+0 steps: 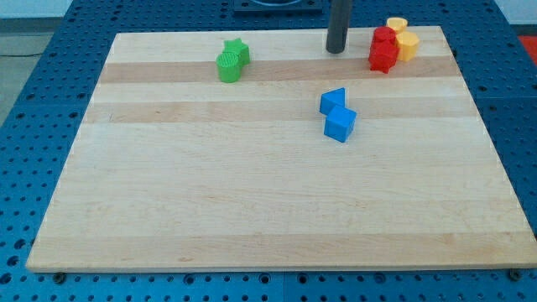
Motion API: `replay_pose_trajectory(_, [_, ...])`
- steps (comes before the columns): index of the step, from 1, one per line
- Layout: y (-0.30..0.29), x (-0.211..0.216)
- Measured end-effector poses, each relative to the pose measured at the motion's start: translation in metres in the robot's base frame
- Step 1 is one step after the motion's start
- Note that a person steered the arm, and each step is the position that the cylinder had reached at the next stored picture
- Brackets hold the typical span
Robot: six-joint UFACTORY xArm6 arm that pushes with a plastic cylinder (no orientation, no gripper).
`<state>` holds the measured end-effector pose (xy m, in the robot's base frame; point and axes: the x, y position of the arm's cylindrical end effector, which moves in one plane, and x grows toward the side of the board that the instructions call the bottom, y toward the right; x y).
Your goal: Move the green star towards the center left of the board
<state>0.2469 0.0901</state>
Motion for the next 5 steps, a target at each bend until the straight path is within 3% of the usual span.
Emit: replay_pose_trajectory(5, [-0.158,0.009])
